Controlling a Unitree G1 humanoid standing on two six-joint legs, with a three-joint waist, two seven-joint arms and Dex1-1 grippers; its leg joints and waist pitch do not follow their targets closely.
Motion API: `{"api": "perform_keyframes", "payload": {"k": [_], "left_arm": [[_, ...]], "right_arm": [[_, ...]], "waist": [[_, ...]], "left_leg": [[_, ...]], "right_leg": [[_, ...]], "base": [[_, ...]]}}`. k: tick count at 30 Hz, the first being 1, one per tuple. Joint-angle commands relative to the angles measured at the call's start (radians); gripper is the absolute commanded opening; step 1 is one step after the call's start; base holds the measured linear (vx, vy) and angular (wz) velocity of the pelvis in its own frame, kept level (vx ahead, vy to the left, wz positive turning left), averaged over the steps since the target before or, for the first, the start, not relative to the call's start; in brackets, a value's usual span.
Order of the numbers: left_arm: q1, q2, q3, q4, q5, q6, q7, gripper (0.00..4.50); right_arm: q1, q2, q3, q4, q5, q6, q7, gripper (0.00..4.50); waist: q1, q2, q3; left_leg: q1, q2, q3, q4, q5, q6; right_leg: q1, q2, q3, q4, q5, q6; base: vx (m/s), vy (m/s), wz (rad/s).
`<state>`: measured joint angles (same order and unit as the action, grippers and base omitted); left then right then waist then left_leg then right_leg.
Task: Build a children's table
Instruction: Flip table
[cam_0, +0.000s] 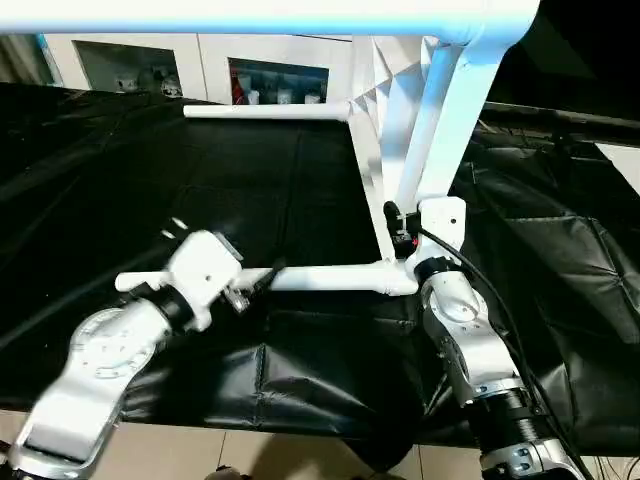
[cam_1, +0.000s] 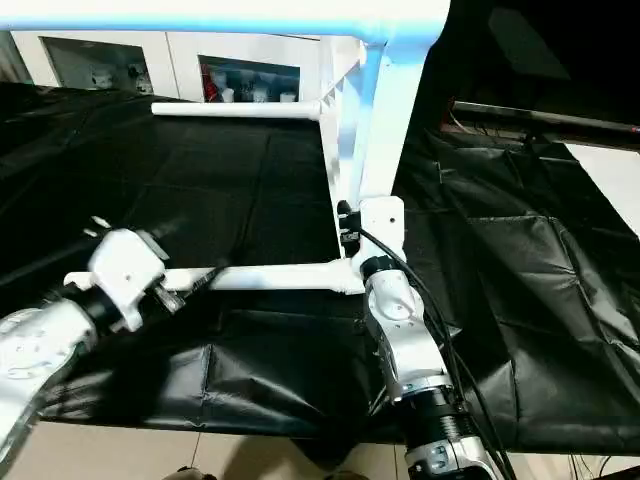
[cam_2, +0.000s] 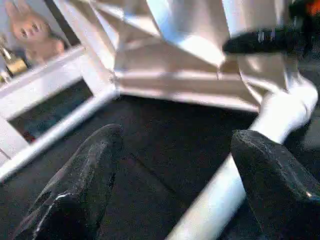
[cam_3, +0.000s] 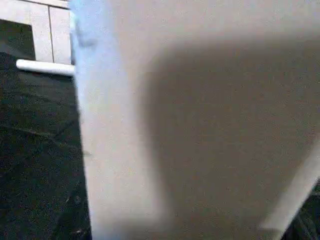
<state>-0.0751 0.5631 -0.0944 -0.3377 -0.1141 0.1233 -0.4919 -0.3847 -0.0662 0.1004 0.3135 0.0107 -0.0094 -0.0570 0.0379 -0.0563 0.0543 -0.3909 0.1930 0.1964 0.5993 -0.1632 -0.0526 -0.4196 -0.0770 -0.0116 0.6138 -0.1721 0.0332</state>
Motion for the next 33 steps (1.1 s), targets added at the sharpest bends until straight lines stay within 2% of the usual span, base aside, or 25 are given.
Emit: {"api": "perform_keyframes", "payload": {"k": [1, 2, 3, 5, 7, 9, 11, 14, 16, 17, 18, 19, 20, 23, 26, 29, 33], "left_arm": [[-0.008, 0.030, 0.012, -0.037, 0.002, -0.074, -0.043, 4.22], [-0.008, 0.040, 0.012, -0.039, 0.012, -0.091, -0.049, 4.25], [-0.009, 0.061, 0.017, -0.041, 0.049, -0.143, -0.043, 4.43], [-0.018, 0.083, 0.023, -0.042, 0.093, -0.206, -0.029, 4.48], [-0.023, 0.093, 0.025, -0.043, 0.111, -0.232, -0.026, 4.50], [-0.065, 0.101, 0.057, -0.056, 0.175, -0.324, 0.016, 4.50], [-0.105, 0.098, 0.079, -0.071, 0.196, -0.368, 0.036, 4.50], [-0.153, 0.094, 0.094, -0.082, 0.194, -0.398, 0.031, 4.50], [-0.195, 0.101, 0.113, -0.080, 0.241, -0.417, 0.075, 4.50], [-0.218, 0.109, 0.128, -0.078, 0.284, -0.411, 0.111, 4.50], [-0.218, 0.109, 0.128, -0.078, 0.284, -0.411, 0.111, 4.50], [-0.240, 0.116, 0.143, -0.073, 0.320, -0.416, 0.144, 4.50], [-0.268, 0.132, 0.164, -0.065, 0.371, -0.383, 0.185, 4.50], [-0.303, 0.143, 0.203, -0.047, 0.449, -0.363, 0.252, 4.50], [-0.322, 0.128, 0.237, -0.036, 0.481, -0.381, 0.277, 4.50], [-0.333, 0.128, 0.266, -0.016, 0.510, -0.346, 0.289, 4.50], [-0.339, 0.140, 0.262, 0.016, 0.523, -0.279, 0.292, 4.50]], "right_arm": [[-0.011, -0.045, 0.001, -0.050, -0.066, -0.061, 0.000, 1.92], [-0.010, -0.055, 0.003, -0.054, -0.076, -0.067, 0.002, 1.92], [-0.009, -0.087, 0.007, -0.073, -0.103, -0.084, 0.011, 1.92], [-0.011, -0.122, 0.009, -0.090, -0.130, -0.099, 0.019, 1.92], [-0.013, -0.137, 0.008, -0.096, -0.140, -0.105, 0.021, 1.92], [-0.028, -0.184, -0.002, -0.111, -0.166, -0.114, 0.035, 1.92], [-0.042, -0.210, -0.007, -0.119, -0.180, -0.117, 0.042, 1.92], [-0.062, -0.240, -0.002, -0.128, -0.192, -0.123, 0.053, 1.93], [-0.075, -0.259, 0.003, -0.136, -0.202, -0.127, 0.061, 1.93], [-0.082, -0.269, 0.007, -0.142, -0.211, -0.127, 0.066, 1.93], [-0.082, -0.269, 0.007, -0.142, -0.211, -0.127, 0.066, 1.93], [-0.088, -0.280, 0.010, -0.150, -0.217, -0.126, 0.070, 1.93], [-0.100, -0.293, 0.010, -0.166, -0.217, -0.116, 0.083, 1.93], [-0.118, -0.318, 0.017, -0.190, -0.224, -0.103, 0.102, 1.94], [-0.128, -0.333, 0.022, -0.196, -0.228, -0.097, 0.110, 1.94], [-0.139, -0.350, 0.023, -0.204, -0.236, -0.095, 0.118, 1.94], [-0.151, -0.367, 0.024, -0.213, -0.239, -0.091, 0.132, 1.94]], "waist": [[0.006, 0.004, -0.064], [0.005, 0.005, -0.065], [0.005, 0.002, -0.064], [0.009, 0.001, -0.065], [0.013, 0.000, -0.068], [0.017, -0.001, -0.067], [0.019, -0.002, -0.067], [0.023, -0.003, -0.067], [0.024, 0.000, -0.068], [0.022, -0.001, -0.069], [0.023, -0.001, -0.069], [0.022, -0.001, -0.069], [0.024, 0.000, -0.073], [0.024, 0.000, -0.073], [0.025, -0.001, -0.073], [0.026, -0.002, -0.072], [0.027, -0.001, -0.071]], "left_leg": [[0.024, 0.020, -0.015, -0.076, -0.324, -0.052], [0.025, 0.021, -0.012, -0.074, -0.306, -0.047], [0.024, 0.021, -0.012, -0.073, -0.305, -0.044], [0.024, 0.021, -0.009, -0.070, -0.285, -0.038], [0.021, 0.021, -0.009, -0.068, -0.263, -0.032], [0.022, 0.021, -0.008, -0.066, -0.248, -0.029], [0.021, 0.021, -0.008, -0.066, -0.242, -0.029], [0.021, 0.021, -0.007, -0.063, -0.232, -0.032], [0.020, 0.020, -0.006, -0.061, -0.231, -0.032], [0.020, 0.020, -0.007, -0.060, -0.232, -0.034], [0.020, 0.020, -0.007, -0.060, -0.232, -0.034], [0.017, 0.019, -0.008, -0.059, -0.226, -0.034], [0.020, 0.019, -0.007, -0.055, -0.214, -0.034], [0.013, 0.016, -0.007, -0.050, -0.176, -0.025], [0.013, 0.016, -0.007, -0.050, -0.182, -0.023], [0.012, 0.016, -0.007, -0.050, -0.196, -0.022], [0.014, 0.016, -0.008, -0.050, -0.227, -0.027]], "right_leg": [[0.028, -0.026, 0.019, -0.067, -0.256, -0.109], [0.028, -0.025, 0.020, -0.062, -0.225, -0.110], [0.027, -0.024, 0.020, -0.062, -0.223, -0.109], [0.030, -0.027, 0.022, -0.060, -0.208, -0.105], [0.033, -0.027, 0.021, -0.057, -0.191, -0.101], [0.034, -0.027, 0.021, -0.057, -0.180, -0.100], [0.034, -0.026, 0.021, -0.055, -0.173, -0.102], [0.033, -0.028, 0.020, -0.051, -0.174, -0.110], [0.032, -0.027, 0.020, -0.052, -0.173, -0.109], [0.034, -0.027, 0.020, -0.050, -0.172, -0.107], [0.032, -0.026, 0.020, -0.051, -0.174, -0.105], [0.035, -0.027, 0.020, -0.049, -0.170, -0.105], [0.034, -0.025, 0.020, -0.047, -0.153, -0.103], [0.035, -0.024, 0.019, -0.040, -0.112, -0.105], [0.033, -0.024, 0.018, -0.042, -0.123, -0.116], [0.032, -0.025, 0.018, -0.043, -0.139, -0.119], [0.027, -0.025, 0.018, -0.046, -0.185, -0.119]], "base": [[0.000, 0.000, 0.00], [0.000, 0.000, 0.00], [0.000, 0.000, 0.00], [0.000, 0.000, 0.00], [0.000, 0.000, 0.00], [0.000, 0.000, 0.00], [0.000, 0.000, 0.00], [0.000, 0.000, 0.00], [0.000, 0.000, 0.00], [0.000, 0.000, 0.00], [0.000, 0.000, 0.00], [0.000, 0.000, 0.00], [0.000, 0.000, 0.00], [0.000, 0.000, 0.00], [0.000, 0.000, 0.00], [0.000, 0.000, 0.00], [0.000, 0.000, 0.00]]}}
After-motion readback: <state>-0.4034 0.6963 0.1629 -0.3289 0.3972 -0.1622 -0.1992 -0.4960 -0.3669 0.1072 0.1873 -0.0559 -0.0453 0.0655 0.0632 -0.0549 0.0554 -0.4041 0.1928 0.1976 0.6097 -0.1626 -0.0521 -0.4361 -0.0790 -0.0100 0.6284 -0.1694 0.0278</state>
